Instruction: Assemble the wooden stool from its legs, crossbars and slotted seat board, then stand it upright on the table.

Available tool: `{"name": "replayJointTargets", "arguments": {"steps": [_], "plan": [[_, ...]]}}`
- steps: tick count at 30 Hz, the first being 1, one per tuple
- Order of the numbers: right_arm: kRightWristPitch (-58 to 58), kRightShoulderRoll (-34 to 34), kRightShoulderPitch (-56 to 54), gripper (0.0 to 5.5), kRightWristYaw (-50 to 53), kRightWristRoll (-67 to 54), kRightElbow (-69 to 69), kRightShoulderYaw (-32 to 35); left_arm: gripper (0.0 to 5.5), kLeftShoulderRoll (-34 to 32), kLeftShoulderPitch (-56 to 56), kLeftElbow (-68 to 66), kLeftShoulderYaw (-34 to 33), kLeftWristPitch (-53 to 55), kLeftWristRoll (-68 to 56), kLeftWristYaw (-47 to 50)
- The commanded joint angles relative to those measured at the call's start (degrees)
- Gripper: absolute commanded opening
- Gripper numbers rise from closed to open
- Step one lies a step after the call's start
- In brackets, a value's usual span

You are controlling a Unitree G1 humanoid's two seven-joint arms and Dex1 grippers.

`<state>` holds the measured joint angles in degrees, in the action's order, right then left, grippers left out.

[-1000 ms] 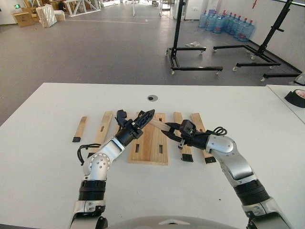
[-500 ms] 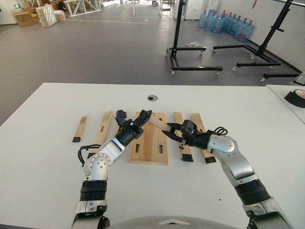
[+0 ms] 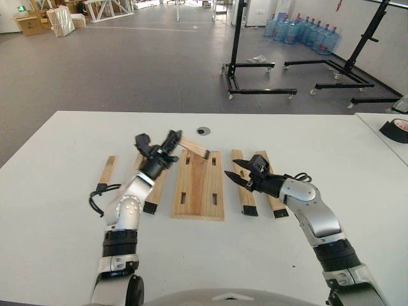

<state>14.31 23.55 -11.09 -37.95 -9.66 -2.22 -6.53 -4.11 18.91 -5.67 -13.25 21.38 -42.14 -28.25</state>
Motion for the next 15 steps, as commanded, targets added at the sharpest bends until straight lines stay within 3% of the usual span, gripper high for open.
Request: {"name": "replayJointTargets", "arguments": {"steps": [1,5,10,15], "plan": [[0.6,-2.3,0.4,2.68,3.4,0.3,-1.9,0.6,0.39,-4.4,2.1,-2.8,-2.7,-1.9,3.1,1.4],[-0.1,-5.3,0.9,2.68,9.9,2.2,-3.7,1.4,0.39,-10.7,-1.0,2.3,-1.7,-1.4,8.9,2.5],[-2.5,-13.3,3.8,2.68,25.9,7.1,-7.9,3.7,0.39,-18.6,-5.4,9.7,-3.2,5.0,10.6,3.3],[-10.7,-19.2,6.8,2.68,38.6,15.1,-8.2,2.7,0.39,-21.1,-7.5,12.0,-2.1,6.9,12.8,3.9]]}}
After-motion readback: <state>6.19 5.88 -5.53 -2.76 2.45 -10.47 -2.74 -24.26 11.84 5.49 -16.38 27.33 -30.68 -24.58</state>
